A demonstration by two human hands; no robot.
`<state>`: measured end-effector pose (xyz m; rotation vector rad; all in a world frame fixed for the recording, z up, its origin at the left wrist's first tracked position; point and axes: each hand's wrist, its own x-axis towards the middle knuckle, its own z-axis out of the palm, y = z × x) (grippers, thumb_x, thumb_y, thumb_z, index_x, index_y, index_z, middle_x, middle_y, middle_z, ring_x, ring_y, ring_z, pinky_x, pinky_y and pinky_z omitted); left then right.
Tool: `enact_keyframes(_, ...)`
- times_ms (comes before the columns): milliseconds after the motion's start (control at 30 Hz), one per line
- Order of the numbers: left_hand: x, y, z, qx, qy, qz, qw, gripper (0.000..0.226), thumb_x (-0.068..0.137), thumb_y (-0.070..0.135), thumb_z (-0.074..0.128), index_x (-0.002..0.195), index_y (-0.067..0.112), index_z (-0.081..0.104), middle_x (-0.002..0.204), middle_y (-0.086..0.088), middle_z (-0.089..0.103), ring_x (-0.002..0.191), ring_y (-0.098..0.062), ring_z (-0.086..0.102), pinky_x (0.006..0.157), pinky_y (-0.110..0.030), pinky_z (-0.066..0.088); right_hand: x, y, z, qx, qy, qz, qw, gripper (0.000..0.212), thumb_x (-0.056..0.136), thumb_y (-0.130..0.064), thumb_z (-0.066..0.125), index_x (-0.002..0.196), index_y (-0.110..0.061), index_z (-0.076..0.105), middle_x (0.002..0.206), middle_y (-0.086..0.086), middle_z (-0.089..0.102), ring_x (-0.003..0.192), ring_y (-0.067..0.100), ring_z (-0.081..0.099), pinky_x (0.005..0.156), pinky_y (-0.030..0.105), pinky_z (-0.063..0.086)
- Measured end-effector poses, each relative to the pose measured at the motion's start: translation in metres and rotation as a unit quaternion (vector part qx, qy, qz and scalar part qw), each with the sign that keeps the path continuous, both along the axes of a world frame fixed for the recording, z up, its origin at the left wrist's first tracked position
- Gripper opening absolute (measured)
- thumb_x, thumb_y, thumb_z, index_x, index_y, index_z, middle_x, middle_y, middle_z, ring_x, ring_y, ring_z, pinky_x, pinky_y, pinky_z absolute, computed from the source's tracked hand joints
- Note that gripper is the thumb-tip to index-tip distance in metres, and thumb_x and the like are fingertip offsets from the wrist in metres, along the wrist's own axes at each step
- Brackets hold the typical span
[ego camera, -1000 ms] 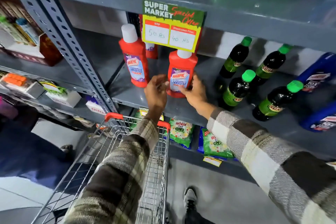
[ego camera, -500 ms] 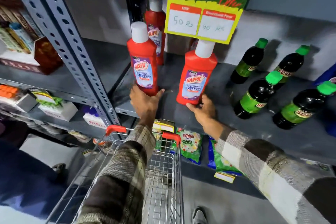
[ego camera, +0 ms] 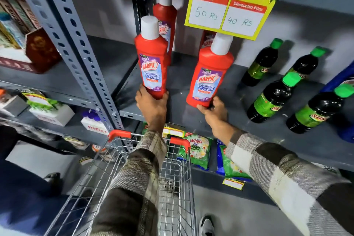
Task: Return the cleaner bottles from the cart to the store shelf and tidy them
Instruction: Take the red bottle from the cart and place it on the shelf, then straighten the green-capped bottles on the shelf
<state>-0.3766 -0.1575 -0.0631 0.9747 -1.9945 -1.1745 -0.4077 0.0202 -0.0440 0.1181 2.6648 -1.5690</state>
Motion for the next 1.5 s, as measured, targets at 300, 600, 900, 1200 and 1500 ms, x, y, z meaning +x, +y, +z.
enact_keyframes(300, 0.001, 0.0, 0.001, 0.004, 0.004, -0.006, 1.0, 0.083, 0.068, 0.036, 0.084, 0.135, 0.002, 0.047, 0.132, -0.017, 0.056, 0.124, -0.035, 0.048, 0.108, -0.047, 0.039, -0.005, -0.001, -0.006, 0.002, -0.021, 0.001, 1.0, 0.035, 0.074, -0.02, 0.077, 0.105, -0.02, 0.06, 0.111, 0.005, 0.073, 0.101, 0.026, 0.068, 0.094, 0.041, 0.054)
enact_keyframes(600, -0.001, -0.003, -0.004, 0.006, 0.014, -0.013, 1.0, 0.091, 0.063, 0.04, 0.088, 0.137, 0.005, 0.047, 0.132, -0.015, 0.058, 0.124, -0.034, 0.052, 0.108, -0.046, 0.042, -0.008, 0.003, -0.006, -0.004, -0.032, 0.013, 0.999, 0.043, 0.076, -0.017, 0.076, 0.112, -0.024, 0.055, 0.115, 0.002, 0.071, 0.104, 0.023, 0.067, 0.098, 0.043, 0.053)
enact_keyframes(900, 0.048, 0.078, 0.002, 0.001, 0.06, 0.0, 0.998, 0.095, 0.077, 0.057, 0.072, 0.14, 0.002, 0.029, 0.141, -0.032, 0.029, 0.133, -0.04, 0.026, 0.116, -0.053, 0.023, 0.036, 0.045, -0.01, -0.15, 0.018, -0.024, 0.988, 0.08, 0.071, 0.01, 0.073, 0.138, -0.018, 0.04, 0.134, 0.012, 0.057, 0.108, 0.019, 0.058, 0.089, 0.024, 0.05)
enact_keyframes(1200, 0.045, 0.228, 0.001, -0.167, 0.098, -0.3, 0.934, 0.046, 0.087, 0.04, 0.069, 0.118, 0.018, 0.043, 0.115, -0.012, 0.051, 0.109, -0.029, 0.051, 0.097, -0.04, 0.041, 0.056, 0.159, -0.021, -0.135, 0.141, -0.073, 0.978, 0.024, 0.081, -0.006, 0.069, 0.102, -0.014, 0.061, 0.095, 0.004, 0.068, 0.079, 0.013, 0.063, 0.072, 0.024, 0.053)
enact_keyframes(1500, -0.004, 0.296, 0.001, -0.02, 0.032, -0.253, 0.967, 0.082, 0.066, 0.047, 0.086, 0.128, 0.015, 0.042, 0.12, -0.005, 0.051, 0.113, -0.021, 0.056, 0.098, -0.036, 0.05, 0.019, 0.273, -0.01, -0.071, 0.178, -0.217, 0.957, 0.049, 0.067, -0.018, 0.081, 0.098, -0.002, 0.047, 0.094, 0.009, 0.045, 0.08, 0.004, 0.047, 0.078, 0.02, 0.045)
